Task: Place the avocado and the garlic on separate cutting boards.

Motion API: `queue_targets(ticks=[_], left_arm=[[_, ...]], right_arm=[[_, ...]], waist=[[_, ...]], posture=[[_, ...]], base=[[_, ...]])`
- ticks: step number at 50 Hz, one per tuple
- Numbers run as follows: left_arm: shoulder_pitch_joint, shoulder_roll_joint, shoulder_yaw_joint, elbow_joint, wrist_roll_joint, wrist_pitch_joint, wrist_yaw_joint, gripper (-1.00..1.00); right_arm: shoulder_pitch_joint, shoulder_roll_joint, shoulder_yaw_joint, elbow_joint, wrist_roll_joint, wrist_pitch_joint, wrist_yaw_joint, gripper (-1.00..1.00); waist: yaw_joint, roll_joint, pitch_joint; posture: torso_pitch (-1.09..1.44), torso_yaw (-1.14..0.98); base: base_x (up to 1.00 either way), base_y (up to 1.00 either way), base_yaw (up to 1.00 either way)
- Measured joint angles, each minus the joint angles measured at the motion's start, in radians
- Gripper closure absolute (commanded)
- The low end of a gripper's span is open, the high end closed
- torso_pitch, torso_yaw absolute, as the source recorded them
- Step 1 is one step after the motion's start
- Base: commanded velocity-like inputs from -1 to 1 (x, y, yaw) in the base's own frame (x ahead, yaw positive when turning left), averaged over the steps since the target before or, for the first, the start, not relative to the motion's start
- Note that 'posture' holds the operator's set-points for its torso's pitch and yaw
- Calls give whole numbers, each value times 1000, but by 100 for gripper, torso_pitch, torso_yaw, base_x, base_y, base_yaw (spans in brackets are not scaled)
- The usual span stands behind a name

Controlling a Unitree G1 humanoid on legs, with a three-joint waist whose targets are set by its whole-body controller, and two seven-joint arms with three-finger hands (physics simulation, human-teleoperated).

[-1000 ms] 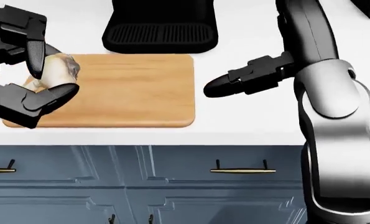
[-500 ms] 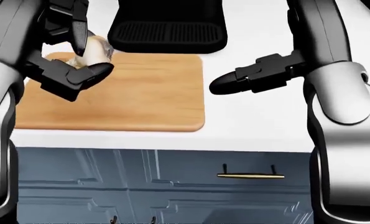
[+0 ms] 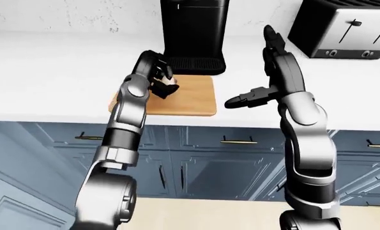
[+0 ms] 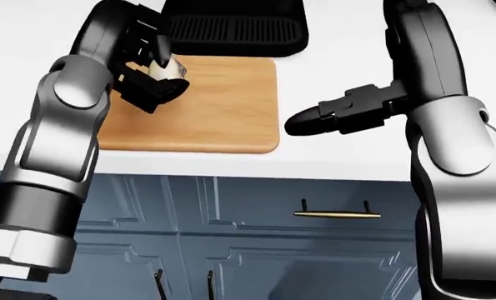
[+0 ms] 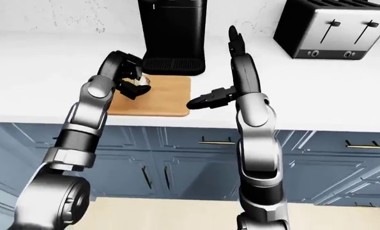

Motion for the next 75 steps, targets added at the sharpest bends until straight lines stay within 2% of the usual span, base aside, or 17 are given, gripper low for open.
queue_targets(ticks=[21, 23, 27, 28, 30, 36, 37, 44, 49, 53, 55, 60, 61, 70, 75], left_arm=[[-31, -5, -9, 178, 36, -126, 53, 100], [-31, -5, -9, 186, 36, -134, 55, 88], [-35, -6, -10, 201, 42, -147, 63, 80], [-35, -7, -10, 203, 43, -150, 64, 68], [-32, -7, -11, 204, 44, -156, 65, 67], [-35, -10, -11, 231, 46, -178, 69, 48], [-35, -10, -11, 234, 46, -181, 69, 40], [-30, -12, -11, 247, 45, -208, 74, 31], [-32, -11, -12, 260, 49, -215, 79, 16], [-32, -11, -13, 259, 52, -216, 79, 0], [-29, -11, -14, 256, 56, -209, 77, -15], [-14, -14, -15, 218, 59, -185, 64, -24], [-13, -14, -15, 214, 60, -182, 62, -33], [-18, -14, -12, 161, 60, -150, 40, -36], [-5, -10, -8, 47, 56, -100, 10, -35]], right_arm=[[9, 1, 2, -5, 8, -10, -5, -100], [8, 1, 2, 0, 8, -14, -5, -100], [11, 2, 3, 6, 9, -19, -5, -100], [12, 3, 3, 6, 9, -19, -5, -100], [16, 4, 3, 4, 10, -20, -5, -100], [18, 4, 0, 13, 14, -29, -9, -100], [18, 4, 0, 14, 14, -29, -9, -100], [20, 4, -2, 1, 24, -16, -11, -100], [16, 1, -2, 5, 26, -22, -12, -100], [19, -1, -4, 1, 29, -17, -10, -100], [19, -2, -5, 1, 30, -19, -11, -100], [19, -2, -5, -8, 31, -9, -11, -100], [18, -3, -5, -8, 31, -9, -11, -100], [13, -4, -5, 2, 36, -12, -14, -100], [11, -6, -4, -3, 37, -9, -12, -100]], waist=[[-2, 2, -12], [-1, 1, -13], [-2, 1, -15], [-1, 1, -15], [-1, 2, -16], [-2, 3, -19], [-2, 3, -19], [-2, 4, -19], [-3, 3, -20], [-3, 3, -18], [-3, 3, -17], [-3, 3, -13], [-3, 2, -13], [-2, 1, -12], [-3, 2, -11]], posture=[[0, 0], [0, 0], [0, 0], [0, 0], [0, 0], [0, 0], [0, 0], [0, 0], [0, 0], [0, 0], [0, 0], [0, 0], [0, 0], [0, 0], [0, 0]], base=[[0, 0, 0], [0, 0, 0], [0, 0, 0], [0, 0, 0], [0, 0, 0], [0, 0, 0], [0, 0, 0], [0, 0, 0], [0, 0, 0], [0, 0, 0], [0, 0, 0], [0, 0, 0], [0, 0, 0], [0, 0, 0], [0, 0, 0]])
